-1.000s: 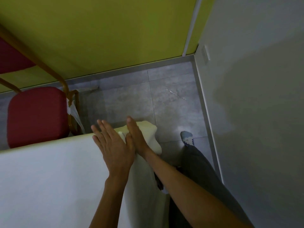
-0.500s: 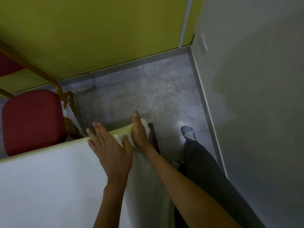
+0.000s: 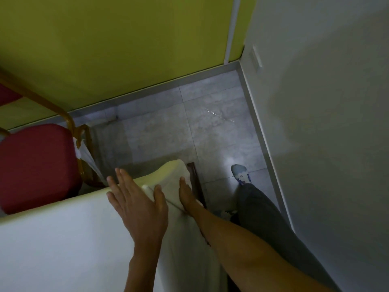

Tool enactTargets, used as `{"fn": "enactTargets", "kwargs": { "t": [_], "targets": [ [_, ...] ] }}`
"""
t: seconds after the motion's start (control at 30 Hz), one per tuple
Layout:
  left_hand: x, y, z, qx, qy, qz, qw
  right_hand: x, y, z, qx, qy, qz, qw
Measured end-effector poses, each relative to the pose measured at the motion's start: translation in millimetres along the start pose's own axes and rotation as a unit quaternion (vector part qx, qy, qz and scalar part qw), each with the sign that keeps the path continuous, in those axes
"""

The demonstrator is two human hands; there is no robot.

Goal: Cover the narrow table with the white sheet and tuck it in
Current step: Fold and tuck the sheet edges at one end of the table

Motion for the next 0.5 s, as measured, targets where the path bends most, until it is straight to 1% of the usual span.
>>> {"fn": "enactTargets", "kwargs": {
  "t": [0.07,0.1,0.13,0.17,0.2,0.23,0.27,0.3,0.33,0.37,0.4,0.43,0.47,0.5],
  "targets": [
    [0,1,0,0.001,0.001,0.002,1.000,7,4,-18,-0.002,0.044,0.057,0.997],
    [1,1,0,0.001,0.004,0.004,1.000,8,13,-38,0.031,0.042,0.087,0.995],
    [1,2,1,-0.001,0.008,0.007,1.000,9,29,-66,0.088,0.052,0.086,0.991],
    [0,2,2,-0.001,0.010,0.010,1.000,6,52,-97,0.143,0.088,0.060,0.984],
    [0,2,2,0.003,0.009,0.011,1.000,-1,78,-125,0.186,0.137,0.007,0.973],
    [0,2,2,0.007,0.006,0.010,1.000,-11,106,-146,0.205,0.217,-0.064,0.952],
    [-1,3,1,0.009,0.003,0.009,1.000,-19,135,-160,0.216,0.306,-0.136,0.917],
    [0,4,1,0.007,0.003,0.009,1.000,-23,155,-168,0.212,0.404,-0.173,0.873],
    [0,5,2,0.005,0.002,0.008,1.000,-25,165,-171,0.192,0.473,-0.184,0.840],
    [0,5,2,0.006,0.001,0.007,1.000,-26,164,-174,0.154,0.505,-0.184,0.829],
    [0,5,2,0.008,-0.002,0.006,1.000,-28,184,-178,0.104,0.520,-0.173,0.830],
    [0,5,1,0.010,-0.005,0.004,1.000,-29,167,-171,0.061,0.535,-0.169,0.826],
    [-1,5,1,0.012,-0.005,0.001,1.000,-28,150,-162,0.041,0.577,-0.171,0.798],
    [-1,5,1,0.014,-0.001,-0.002,1.000,-30,131,-157,0.022,0.597,-0.165,0.785]
  ]
}}
Point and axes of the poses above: each hand's wrist, its own y-axis away from the middle knuckle, its own x-axis out of the back of the hand, z = x × y, the point moved 2 cm from there along -y, towards the middle knuckle, and after that the axes turned 11 degrees about -x, right-handed, at the moved point
